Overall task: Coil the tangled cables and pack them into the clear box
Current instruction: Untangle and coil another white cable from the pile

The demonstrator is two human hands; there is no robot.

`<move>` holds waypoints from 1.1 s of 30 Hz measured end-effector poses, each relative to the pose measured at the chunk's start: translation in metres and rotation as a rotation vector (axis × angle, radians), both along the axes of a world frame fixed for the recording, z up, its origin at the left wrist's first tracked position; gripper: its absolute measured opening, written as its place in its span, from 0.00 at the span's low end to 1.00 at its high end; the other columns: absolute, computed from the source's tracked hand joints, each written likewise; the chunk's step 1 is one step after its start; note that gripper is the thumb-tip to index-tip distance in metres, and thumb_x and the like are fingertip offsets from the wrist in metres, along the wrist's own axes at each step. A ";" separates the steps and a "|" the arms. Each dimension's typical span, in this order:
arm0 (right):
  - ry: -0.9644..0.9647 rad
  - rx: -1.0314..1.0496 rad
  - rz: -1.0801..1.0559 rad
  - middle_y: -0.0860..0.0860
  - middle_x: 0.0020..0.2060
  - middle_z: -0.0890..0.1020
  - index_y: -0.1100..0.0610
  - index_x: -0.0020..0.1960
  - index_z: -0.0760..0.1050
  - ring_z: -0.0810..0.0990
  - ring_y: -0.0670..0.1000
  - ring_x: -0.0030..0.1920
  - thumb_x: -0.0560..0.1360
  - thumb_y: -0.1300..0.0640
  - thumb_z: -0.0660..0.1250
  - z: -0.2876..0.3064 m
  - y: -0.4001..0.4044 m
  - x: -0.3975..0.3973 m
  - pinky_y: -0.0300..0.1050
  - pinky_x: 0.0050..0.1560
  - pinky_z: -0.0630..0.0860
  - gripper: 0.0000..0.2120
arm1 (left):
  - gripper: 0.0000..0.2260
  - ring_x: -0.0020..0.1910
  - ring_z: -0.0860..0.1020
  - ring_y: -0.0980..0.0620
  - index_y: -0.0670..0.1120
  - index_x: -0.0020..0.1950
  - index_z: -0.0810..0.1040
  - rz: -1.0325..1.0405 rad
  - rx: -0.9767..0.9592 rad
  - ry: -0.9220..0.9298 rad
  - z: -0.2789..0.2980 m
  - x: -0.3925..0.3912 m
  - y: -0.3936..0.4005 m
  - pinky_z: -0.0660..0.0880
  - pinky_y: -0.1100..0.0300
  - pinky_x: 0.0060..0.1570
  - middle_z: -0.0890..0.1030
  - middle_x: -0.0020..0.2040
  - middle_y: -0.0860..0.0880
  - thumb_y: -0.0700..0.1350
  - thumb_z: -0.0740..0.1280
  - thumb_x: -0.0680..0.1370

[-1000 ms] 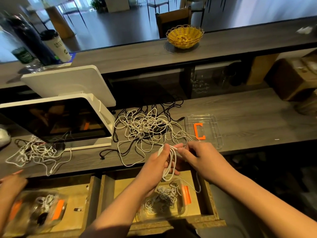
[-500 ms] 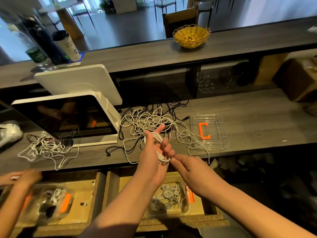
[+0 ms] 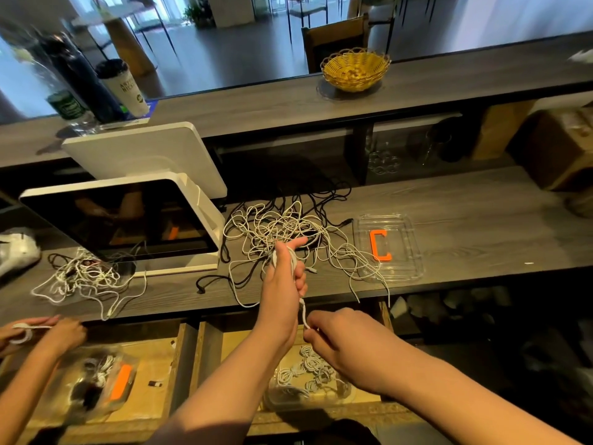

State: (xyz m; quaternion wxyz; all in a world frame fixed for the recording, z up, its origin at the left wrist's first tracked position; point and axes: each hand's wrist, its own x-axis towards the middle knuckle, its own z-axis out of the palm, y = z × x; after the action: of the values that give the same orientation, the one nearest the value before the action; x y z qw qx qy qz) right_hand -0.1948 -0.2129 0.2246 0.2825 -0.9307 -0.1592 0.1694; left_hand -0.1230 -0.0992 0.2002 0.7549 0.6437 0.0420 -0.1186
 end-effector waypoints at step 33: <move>-0.252 0.188 -0.287 0.43 0.39 0.80 0.51 0.51 0.80 0.78 0.41 0.40 0.75 0.47 0.69 0.026 -0.069 0.042 0.39 0.41 0.75 0.09 | 0.23 0.33 0.67 0.59 0.53 0.63 0.79 -1.014 0.260 0.280 0.019 -0.014 0.014 0.64 0.68 0.31 0.73 0.39 0.53 0.66 0.62 0.77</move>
State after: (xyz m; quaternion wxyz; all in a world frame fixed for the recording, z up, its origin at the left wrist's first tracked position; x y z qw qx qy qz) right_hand -0.1523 -0.2821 0.2502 0.3672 -0.9272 -0.0740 -0.0058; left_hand -0.1369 -0.0847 0.2195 0.5043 0.6492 -0.1593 -0.5467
